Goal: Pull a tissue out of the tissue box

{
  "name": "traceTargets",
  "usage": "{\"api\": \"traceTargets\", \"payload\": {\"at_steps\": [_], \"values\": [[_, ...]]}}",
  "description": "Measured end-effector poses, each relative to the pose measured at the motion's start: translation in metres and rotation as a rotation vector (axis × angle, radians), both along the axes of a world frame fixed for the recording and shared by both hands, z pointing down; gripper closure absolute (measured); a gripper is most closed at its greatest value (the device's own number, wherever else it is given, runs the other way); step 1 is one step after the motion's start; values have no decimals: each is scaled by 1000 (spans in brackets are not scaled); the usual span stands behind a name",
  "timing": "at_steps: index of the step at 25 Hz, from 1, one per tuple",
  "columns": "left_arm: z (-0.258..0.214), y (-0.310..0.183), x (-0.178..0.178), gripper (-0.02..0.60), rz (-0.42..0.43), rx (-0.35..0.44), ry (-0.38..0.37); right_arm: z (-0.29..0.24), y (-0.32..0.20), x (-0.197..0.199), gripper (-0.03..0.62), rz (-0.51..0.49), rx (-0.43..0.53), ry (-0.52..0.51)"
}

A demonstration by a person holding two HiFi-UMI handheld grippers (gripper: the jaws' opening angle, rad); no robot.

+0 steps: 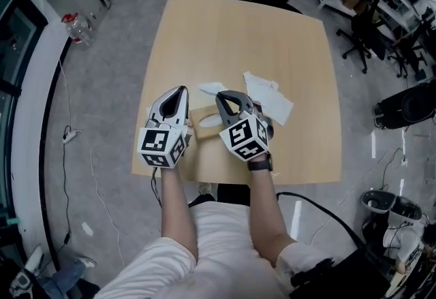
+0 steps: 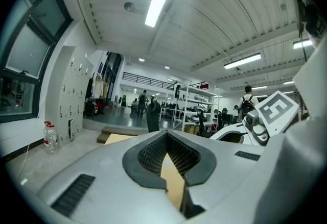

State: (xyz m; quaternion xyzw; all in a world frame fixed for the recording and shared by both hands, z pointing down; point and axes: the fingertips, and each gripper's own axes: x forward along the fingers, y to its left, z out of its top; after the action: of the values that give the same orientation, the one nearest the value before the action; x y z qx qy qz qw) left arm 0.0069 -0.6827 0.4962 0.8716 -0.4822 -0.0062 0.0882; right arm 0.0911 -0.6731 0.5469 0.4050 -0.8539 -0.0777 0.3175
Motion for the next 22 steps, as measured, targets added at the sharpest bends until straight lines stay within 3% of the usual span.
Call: {"api": "traceTargets", "payload": {"at_steps": [7,10,16,22], "values": [[-74,-1,4,580,-50,150,-32,-112,-16,31,586,225,170,-381],[-105,2,8,580,-71,213,-39,-153,-13,41,586,261,229,-517],[-141,0,20,580,-88,280,-66,-205,-6,63,586,327,353,-563],[-151,-2,24,580,-124,283,-55,-210,2,82,586,362,365,-536]]}}
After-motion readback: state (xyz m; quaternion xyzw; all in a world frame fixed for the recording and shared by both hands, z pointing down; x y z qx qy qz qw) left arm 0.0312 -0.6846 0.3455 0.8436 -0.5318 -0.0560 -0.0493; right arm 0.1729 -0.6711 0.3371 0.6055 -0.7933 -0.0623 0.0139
